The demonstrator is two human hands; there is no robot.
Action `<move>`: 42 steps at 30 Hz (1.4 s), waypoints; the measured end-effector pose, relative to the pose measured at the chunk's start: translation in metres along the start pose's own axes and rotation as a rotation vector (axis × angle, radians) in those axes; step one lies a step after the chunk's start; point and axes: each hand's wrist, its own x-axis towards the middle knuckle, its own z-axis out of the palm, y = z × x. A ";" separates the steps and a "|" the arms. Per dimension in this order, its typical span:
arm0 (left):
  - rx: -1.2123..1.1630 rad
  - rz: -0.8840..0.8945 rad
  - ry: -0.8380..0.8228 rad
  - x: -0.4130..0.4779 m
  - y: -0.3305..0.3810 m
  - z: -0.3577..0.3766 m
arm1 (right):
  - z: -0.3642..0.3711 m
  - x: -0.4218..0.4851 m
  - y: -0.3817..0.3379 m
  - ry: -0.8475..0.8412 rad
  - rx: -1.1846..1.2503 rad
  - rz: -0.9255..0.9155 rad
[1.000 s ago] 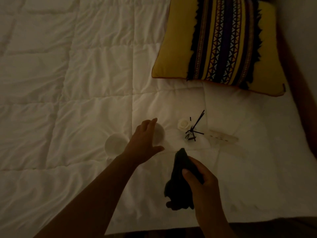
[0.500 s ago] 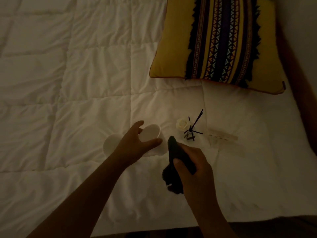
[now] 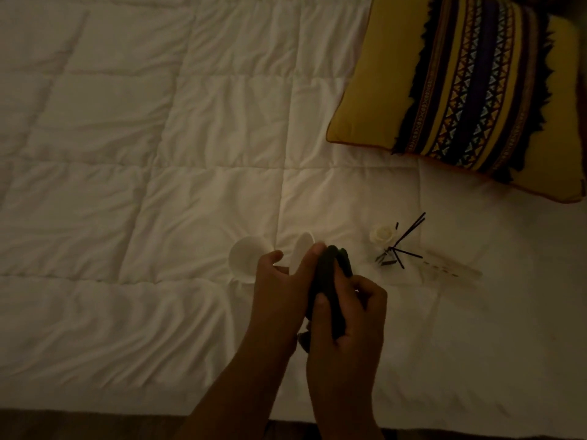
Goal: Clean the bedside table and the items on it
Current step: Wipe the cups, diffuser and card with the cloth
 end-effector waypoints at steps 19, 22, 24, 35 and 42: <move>-0.104 0.053 -0.755 -0.009 0.031 -0.057 | -0.048 0.047 0.001 -0.467 0.693 0.614; -0.158 0.019 -0.760 -0.009 0.025 -0.057 | -0.047 0.042 -0.001 -0.478 0.712 0.647; -0.117 -0.020 -0.717 -0.005 0.022 -0.061 | -0.053 0.042 -0.002 -0.441 0.644 0.603; 0.272 0.108 -0.312 -0.015 0.017 -0.043 | -0.037 0.003 -0.013 -0.179 -0.070 0.036; 0.064 0.097 -0.046 -0.029 0.003 -0.014 | -0.006 -0.032 -0.009 0.026 0.016 -0.010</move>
